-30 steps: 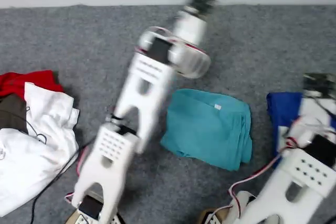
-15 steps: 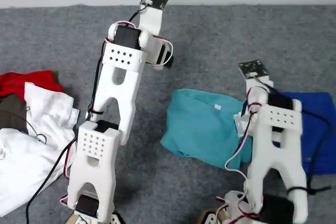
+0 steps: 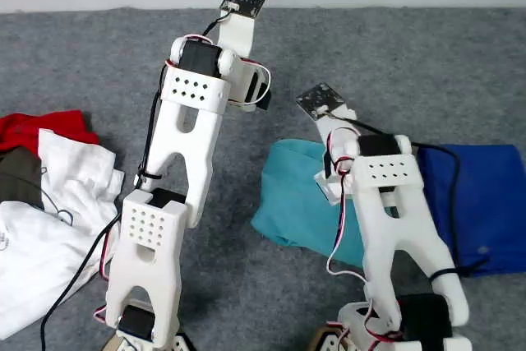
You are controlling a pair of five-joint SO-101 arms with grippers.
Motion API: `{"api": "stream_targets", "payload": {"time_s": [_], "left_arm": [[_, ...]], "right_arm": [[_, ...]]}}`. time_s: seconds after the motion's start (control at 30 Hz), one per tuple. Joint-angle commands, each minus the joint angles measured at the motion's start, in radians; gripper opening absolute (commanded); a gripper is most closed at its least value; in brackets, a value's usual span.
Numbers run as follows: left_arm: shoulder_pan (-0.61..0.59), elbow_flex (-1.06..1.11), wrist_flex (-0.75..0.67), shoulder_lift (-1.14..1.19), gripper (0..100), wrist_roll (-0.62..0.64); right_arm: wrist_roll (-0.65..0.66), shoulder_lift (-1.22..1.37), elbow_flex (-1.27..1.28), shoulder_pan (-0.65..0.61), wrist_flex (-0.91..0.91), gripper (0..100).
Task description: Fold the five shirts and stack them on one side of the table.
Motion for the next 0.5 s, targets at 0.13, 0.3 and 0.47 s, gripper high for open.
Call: {"api": "stream_targets", "payload": {"time_s": [0.13, 0.3, 0.47], "left_arm": [[-0.012, -0.001, 0.023, -0.072, 23, -0.017], [-0.012, 0.019, 0.023, -0.072, 23, -0.017], [-0.012, 0.094, 0.023, -0.078, 23, -0.018]], "right_arm": [[0.015, 0.053, -0.025, 0.074, -0.140, 17.0], [0.015, 0.114, -0.028, 0.116, -0.147, 16.5], [0.015, 0.151, -0.028, 0.116, -0.208, 16.5]]}}
